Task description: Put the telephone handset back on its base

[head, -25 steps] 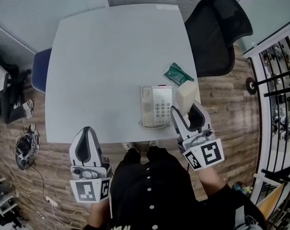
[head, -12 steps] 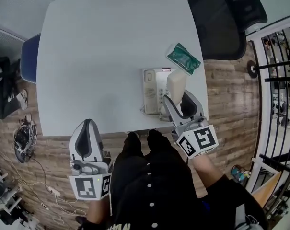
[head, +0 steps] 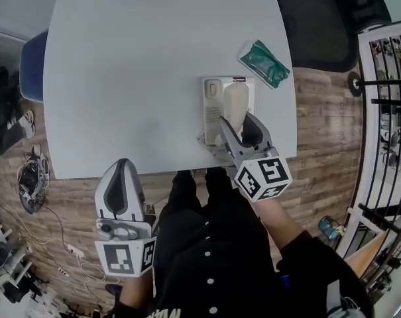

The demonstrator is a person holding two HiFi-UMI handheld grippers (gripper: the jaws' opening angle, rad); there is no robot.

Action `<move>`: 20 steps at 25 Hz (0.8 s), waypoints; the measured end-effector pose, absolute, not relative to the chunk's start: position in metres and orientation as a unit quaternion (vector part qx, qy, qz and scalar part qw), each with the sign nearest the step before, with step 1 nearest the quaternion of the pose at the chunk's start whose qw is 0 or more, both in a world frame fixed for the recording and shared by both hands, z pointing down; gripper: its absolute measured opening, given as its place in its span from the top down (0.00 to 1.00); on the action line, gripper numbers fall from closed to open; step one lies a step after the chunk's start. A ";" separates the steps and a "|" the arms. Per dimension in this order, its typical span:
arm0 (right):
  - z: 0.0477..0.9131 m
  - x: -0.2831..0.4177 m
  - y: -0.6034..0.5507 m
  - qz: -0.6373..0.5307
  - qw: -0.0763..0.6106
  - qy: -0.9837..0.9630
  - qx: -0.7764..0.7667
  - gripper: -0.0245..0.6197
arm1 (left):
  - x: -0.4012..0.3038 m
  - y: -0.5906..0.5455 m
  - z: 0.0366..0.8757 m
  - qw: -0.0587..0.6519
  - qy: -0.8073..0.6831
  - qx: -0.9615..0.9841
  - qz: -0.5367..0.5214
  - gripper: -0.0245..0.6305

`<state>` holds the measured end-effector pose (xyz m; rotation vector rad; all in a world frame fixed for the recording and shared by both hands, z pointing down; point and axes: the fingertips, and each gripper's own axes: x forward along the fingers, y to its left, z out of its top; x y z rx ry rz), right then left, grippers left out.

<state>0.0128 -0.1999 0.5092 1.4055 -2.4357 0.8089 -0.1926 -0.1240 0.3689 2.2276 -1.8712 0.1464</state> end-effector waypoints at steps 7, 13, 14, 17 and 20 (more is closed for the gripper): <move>0.545 0.000 -0.201 0.297 0.136 -0.808 0.491 0.60 | -0.194 -0.122 0.382 0.131 -0.634 0.760 0.061 0.94; 0.571 -0.005 -0.207 0.308 0.159 -0.783 0.516 0.60 | -0.195 -0.125 0.391 0.142 -0.630 0.760 0.065 0.94; 0.575 -0.006 -0.208 0.310 0.164 -0.779 0.520 0.60 | -0.195 -0.125 0.392 0.144 -0.630 0.760 0.066 0.94; 0.584 -0.010 -0.213 0.310 0.173 -0.769 0.531 0.60 | -0.197 -0.127 0.397 0.150 -0.629 0.760 0.068 0.94; 0.591 -0.012 -0.216 0.305 0.185 -0.758 0.546 0.60 | -0.197 -0.128 0.401 0.156 -0.628 0.760 0.071 0.94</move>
